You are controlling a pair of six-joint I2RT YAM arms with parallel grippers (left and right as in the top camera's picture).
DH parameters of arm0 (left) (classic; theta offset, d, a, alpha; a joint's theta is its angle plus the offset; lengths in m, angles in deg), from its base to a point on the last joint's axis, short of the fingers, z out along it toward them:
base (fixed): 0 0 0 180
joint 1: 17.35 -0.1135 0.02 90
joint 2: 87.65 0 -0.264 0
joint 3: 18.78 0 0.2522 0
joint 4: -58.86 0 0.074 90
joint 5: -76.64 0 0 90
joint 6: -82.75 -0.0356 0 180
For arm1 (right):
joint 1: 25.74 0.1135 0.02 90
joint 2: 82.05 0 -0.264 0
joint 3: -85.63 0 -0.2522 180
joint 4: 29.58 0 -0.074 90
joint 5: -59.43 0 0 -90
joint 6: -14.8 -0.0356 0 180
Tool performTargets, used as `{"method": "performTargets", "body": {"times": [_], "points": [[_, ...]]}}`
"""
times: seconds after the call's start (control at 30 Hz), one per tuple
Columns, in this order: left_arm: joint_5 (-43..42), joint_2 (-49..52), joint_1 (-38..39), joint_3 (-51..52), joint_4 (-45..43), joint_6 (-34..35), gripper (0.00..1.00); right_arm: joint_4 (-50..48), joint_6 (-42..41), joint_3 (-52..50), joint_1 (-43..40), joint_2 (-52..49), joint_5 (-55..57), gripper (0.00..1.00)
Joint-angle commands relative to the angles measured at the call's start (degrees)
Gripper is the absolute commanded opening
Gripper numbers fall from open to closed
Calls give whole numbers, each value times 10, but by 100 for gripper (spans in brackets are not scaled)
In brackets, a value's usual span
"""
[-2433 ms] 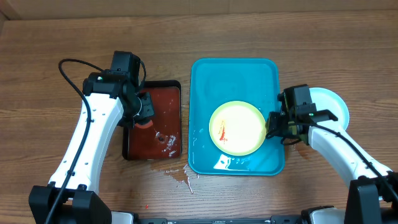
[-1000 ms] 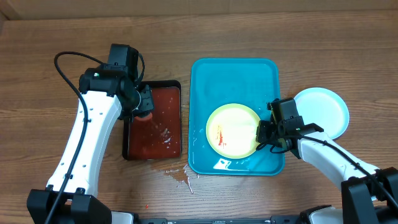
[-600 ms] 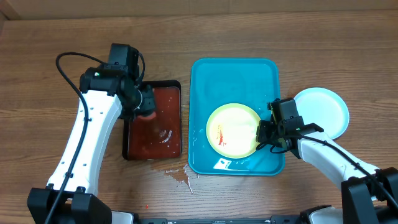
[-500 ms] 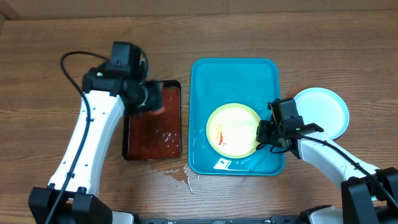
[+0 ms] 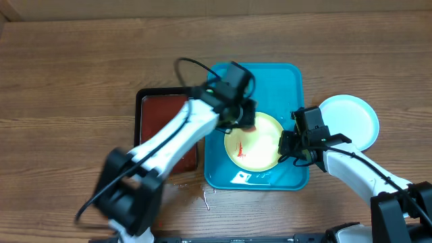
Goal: Clean dirty plates on tray and stack at the side
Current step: 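Move the sponge in the left gripper over the yellow plate, then scrub the yellow plate with the sponge while the right gripper holds it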
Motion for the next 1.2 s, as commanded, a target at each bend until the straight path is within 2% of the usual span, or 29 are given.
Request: {"method": "performTargets", "body": {"times": [0.0,0.13,0.23,0.4,0.57,0.87,1.07,1.17], "points": [[-25,67,7,-7,-12,61,4,7,-3,-3,0,-4,14,4],[0,101,-3,-7,-12,51,4,13,-3,-3,0,-4,14,4],[66,116,-10,-7,-9,31,4,13,-3,-3,0,-4,14,4],[63,122,-35,-15,18,31,4,13,-3,-3,0,-4,14,4],[-9,126,-32,-13,25,27,4,12,-3,-2,0,-4,14,4],[-172,165,30,-13,-16,22,4,14,-3,-3,0,-4,14,4],[-174,160,29,-15,42,19,4,14,-3,-3,0,-4,14,4],[-127,159,19,-24,96,16,4,14,-3,-3,0,-4,14,4]]}}
